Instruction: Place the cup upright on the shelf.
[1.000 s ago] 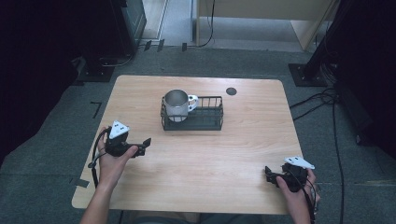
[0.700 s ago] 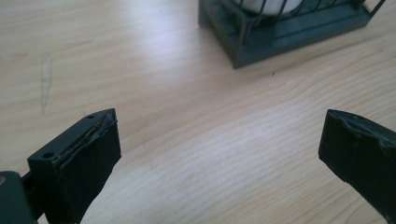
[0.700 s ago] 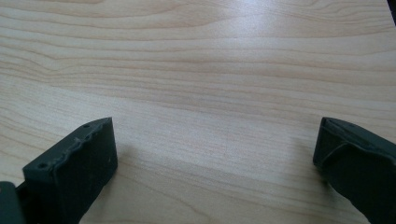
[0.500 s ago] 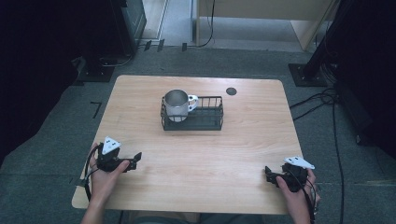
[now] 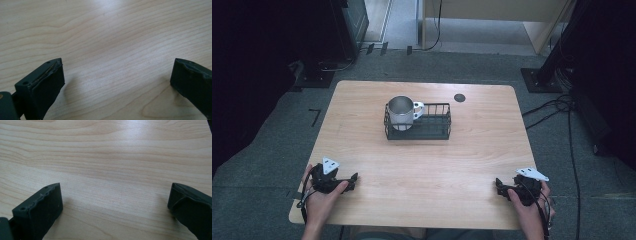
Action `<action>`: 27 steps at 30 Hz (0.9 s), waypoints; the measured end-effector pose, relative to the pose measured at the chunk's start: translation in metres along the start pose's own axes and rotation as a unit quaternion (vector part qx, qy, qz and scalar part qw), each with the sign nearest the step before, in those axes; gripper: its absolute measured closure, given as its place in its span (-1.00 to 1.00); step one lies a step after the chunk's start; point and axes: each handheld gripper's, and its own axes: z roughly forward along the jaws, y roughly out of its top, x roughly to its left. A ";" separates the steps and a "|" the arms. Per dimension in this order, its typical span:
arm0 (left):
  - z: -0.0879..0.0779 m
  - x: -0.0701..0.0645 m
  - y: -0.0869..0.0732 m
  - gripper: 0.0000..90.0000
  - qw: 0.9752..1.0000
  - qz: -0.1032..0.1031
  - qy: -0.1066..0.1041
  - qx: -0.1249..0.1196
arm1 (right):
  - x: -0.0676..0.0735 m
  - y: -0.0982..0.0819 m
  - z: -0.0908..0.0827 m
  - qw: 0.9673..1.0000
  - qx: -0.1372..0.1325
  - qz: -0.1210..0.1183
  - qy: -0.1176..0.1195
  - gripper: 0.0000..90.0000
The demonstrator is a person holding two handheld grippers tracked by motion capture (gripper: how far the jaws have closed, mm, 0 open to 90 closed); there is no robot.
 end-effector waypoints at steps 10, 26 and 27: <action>0.003 0.003 0.002 -0.99 0.999 -0.019 -0.030 0.013 | 0.000 0.000 0.000 1.000 0.000 0.000 0.000 -1.00; 0.005 0.002 0.003 -0.99 0.999 -0.034 -0.016 0.014 | 0.000 0.000 0.000 1.000 0.000 0.000 0.000 -1.00; 0.005 0.002 0.003 -0.99 0.999 -0.034 -0.016 0.014 | 0.000 0.000 0.000 1.000 0.000 0.000 0.000 -1.00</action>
